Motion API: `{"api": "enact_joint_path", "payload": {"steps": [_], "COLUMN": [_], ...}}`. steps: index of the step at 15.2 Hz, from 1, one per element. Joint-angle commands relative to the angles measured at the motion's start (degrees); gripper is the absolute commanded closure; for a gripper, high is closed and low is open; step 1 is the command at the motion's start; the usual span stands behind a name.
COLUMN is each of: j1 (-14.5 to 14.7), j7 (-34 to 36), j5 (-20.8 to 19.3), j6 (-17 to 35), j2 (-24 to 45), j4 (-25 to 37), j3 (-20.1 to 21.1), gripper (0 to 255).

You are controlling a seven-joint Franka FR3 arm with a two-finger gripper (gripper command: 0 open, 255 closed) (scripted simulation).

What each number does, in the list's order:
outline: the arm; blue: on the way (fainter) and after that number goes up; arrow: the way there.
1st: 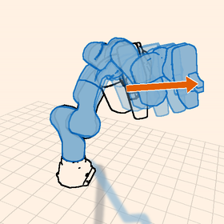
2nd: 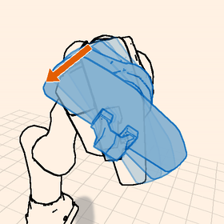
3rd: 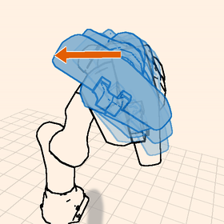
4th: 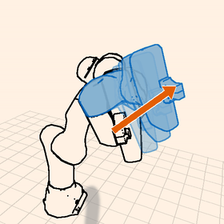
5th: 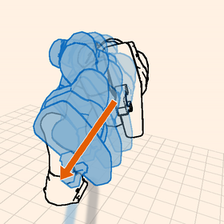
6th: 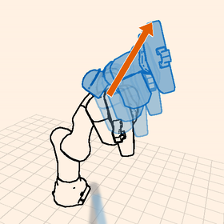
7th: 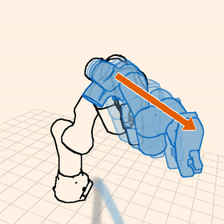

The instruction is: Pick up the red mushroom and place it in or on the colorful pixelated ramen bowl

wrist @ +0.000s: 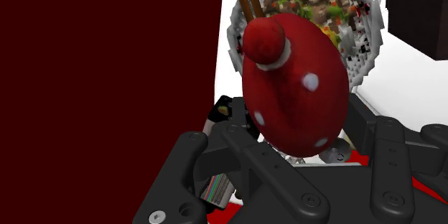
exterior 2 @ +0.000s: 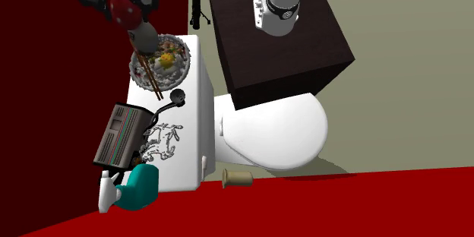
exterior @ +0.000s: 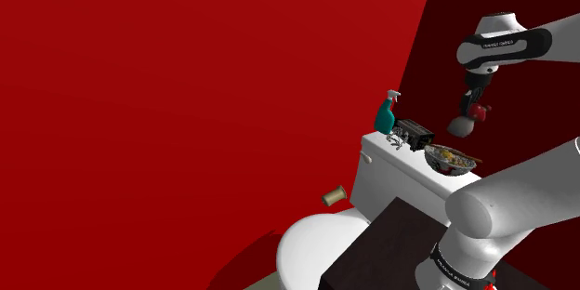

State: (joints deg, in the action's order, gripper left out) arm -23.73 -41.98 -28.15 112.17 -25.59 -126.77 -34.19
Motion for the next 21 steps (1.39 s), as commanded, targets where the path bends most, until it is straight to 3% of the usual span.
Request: {"api": "enact_joint_path", "payload": {"steps": [1,15,21], "j1": [-0.11,-0.53,-0.53], "j7": [0.27,2.41,2.41], "j5": [-0.31,-2.15,-2.15], "j6": [1.55,12.53,12.53], "j2": [0.17,3.23,3.23], "j4": [-1.34,-9.45,-9.45], "j3": [-0.4,-3.33,-3.32], "gripper": [255,255,255]}}
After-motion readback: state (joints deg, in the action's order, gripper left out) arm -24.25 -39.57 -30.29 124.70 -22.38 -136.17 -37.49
